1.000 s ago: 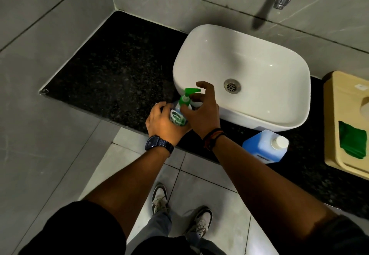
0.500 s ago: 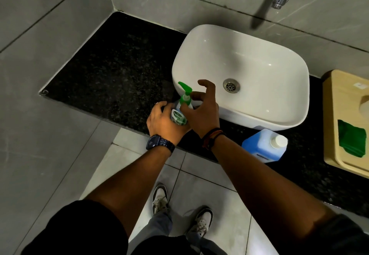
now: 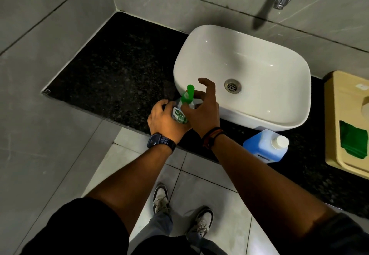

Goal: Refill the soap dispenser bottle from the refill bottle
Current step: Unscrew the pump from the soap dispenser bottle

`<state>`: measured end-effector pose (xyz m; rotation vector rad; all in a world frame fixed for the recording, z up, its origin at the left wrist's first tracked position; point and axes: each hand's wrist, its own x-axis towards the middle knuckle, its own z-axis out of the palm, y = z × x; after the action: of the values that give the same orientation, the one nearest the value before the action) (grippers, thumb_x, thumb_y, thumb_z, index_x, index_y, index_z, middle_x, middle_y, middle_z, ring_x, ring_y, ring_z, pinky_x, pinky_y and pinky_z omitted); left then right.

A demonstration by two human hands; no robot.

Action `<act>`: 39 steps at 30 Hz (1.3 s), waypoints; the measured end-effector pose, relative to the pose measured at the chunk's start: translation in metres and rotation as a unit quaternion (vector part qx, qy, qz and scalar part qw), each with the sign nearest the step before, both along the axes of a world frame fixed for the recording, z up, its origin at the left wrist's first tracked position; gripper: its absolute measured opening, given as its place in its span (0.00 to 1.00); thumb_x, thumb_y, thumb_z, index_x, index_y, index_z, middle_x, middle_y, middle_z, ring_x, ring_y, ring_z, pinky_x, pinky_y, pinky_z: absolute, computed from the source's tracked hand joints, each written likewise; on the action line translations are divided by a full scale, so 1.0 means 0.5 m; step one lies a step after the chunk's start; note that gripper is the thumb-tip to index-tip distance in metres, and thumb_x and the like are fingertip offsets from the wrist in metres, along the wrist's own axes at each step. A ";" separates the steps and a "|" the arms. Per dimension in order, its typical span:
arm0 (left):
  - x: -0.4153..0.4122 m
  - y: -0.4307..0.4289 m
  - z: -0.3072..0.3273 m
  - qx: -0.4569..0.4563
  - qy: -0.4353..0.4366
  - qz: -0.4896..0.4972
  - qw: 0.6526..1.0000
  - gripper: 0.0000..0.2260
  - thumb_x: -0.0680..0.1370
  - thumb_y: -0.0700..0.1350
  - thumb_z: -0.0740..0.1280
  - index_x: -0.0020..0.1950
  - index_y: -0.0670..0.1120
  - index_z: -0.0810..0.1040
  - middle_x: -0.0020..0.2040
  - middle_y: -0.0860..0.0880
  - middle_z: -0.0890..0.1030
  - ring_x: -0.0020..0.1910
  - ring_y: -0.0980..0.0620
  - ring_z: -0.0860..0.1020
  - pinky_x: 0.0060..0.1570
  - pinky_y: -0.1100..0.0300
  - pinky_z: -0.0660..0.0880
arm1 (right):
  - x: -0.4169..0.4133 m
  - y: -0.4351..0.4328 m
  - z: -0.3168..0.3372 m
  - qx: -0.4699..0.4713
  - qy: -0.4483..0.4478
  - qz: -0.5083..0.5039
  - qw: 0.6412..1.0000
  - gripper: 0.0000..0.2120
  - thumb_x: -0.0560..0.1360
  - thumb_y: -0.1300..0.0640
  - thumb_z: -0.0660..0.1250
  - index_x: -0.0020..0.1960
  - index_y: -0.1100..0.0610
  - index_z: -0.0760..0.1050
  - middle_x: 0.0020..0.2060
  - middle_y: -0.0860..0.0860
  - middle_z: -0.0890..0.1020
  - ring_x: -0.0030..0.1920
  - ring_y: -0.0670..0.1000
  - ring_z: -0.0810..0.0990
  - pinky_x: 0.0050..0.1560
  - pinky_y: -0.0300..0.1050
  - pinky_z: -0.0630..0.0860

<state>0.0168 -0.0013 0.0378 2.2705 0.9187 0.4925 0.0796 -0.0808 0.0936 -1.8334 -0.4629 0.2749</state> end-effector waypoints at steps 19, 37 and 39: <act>0.002 0.009 -0.009 -0.018 0.014 0.051 0.998 0.32 0.55 0.62 0.76 0.54 0.51 0.77 0.53 0.46 0.75 0.54 0.43 0.74 0.51 0.43 0.71 | 0.032 0.015 0.120 0.222 -0.099 -0.101 0.965 0.22 0.70 0.67 0.69 0.59 0.59 0.63 0.48 0.60 0.80 0.48 0.55 0.81 0.49 0.56 0.78; -0.011 0.075 -0.076 -0.047 0.038 0.071 0.996 0.34 0.55 0.63 0.75 0.58 0.52 0.74 0.56 0.46 0.75 0.55 0.43 0.74 0.53 0.41 0.70 | 0.055 -0.081 -0.079 -0.237 -0.159 0.130 0.950 0.22 0.70 0.60 0.70 0.61 0.56 0.67 0.49 0.57 0.81 0.46 0.57 0.80 0.45 0.43 0.73; -0.013 0.075 -0.084 -0.051 0.026 0.061 0.996 0.34 0.56 0.61 0.76 0.58 0.51 0.75 0.56 0.46 0.75 0.55 0.43 0.74 0.53 0.41 0.71 | 0.054 -0.083 -0.106 -0.284 -0.171 0.162 0.929 0.22 0.70 0.60 0.69 0.62 0.57 0.67 0.49 0.59 0.80 0.47 0.59 0.79 0.45 0.43 0.71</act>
<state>0.0102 0.0363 -0.0042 2.1522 1.0893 0.4311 0.1065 -0.1221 0.0407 -2.3829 -1.0185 0.3387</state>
